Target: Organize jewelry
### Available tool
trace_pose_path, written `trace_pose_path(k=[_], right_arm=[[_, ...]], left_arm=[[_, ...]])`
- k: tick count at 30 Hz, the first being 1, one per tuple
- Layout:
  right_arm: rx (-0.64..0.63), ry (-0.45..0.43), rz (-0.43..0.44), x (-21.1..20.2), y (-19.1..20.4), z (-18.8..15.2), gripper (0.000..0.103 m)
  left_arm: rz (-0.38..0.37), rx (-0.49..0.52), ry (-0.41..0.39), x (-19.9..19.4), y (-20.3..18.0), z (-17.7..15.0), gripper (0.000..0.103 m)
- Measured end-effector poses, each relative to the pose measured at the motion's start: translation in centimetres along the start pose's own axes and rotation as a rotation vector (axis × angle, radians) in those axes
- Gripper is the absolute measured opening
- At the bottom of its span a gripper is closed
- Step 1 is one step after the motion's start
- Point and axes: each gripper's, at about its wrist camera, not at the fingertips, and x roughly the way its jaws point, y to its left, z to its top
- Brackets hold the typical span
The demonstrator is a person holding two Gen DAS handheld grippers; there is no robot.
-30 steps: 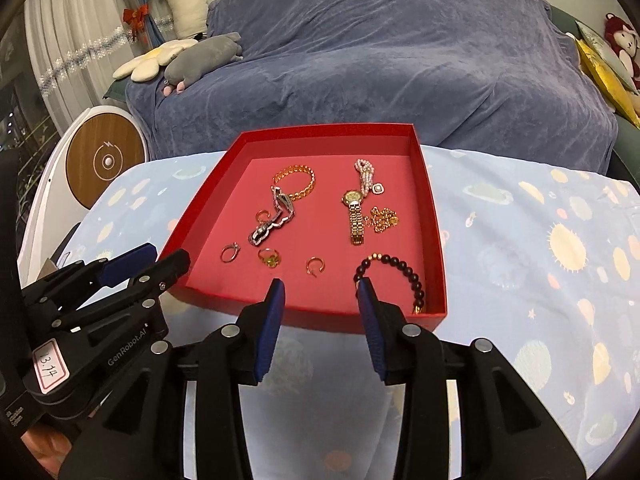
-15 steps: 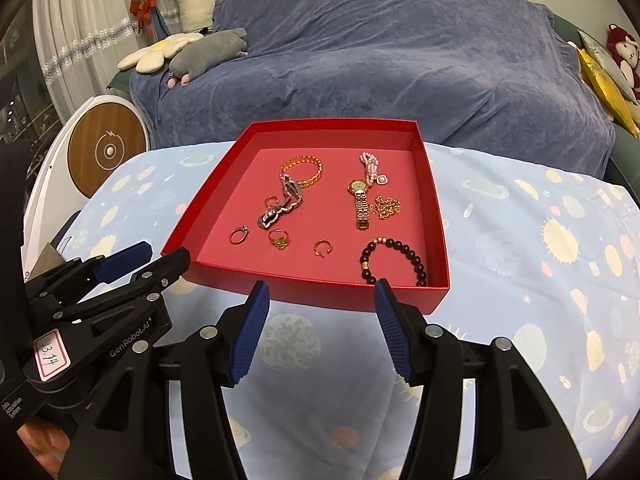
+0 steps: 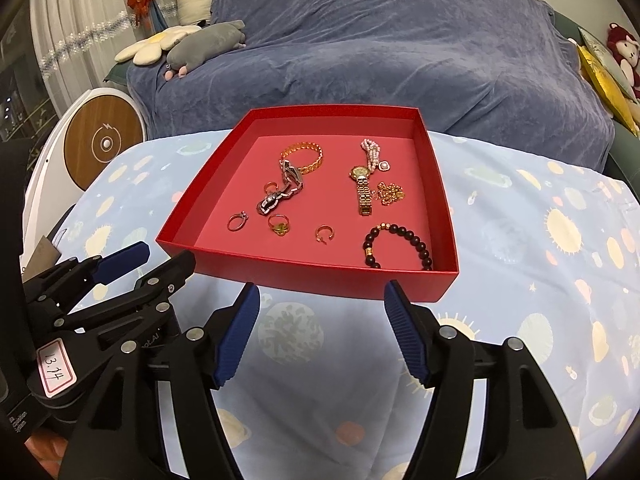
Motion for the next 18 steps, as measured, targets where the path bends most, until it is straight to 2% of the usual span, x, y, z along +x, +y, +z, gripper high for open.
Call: trace_pose_path(k=[5, 15, 18], right_arm=[[-0.006, 0.008, -0.007, 0.2, 0.1, 0.0, 0.067], [0.053, 0.016, -0.007, 0.6, -1.2, 0.3, 0.067], [0.039, 0.015, -0.010, 0.6, -0.8, 0.1, 0.067]], left_arm=[[-0.004, -0.015, 0.018, 0.4, 0.5, -0.1, 0.053], [0.000, -0.031, 0.020, 0.6, 1.1, 0.0, 0.053], [0.001, -0.025, 0.022, 0.6, 0.9, -0.2, 0.057]])
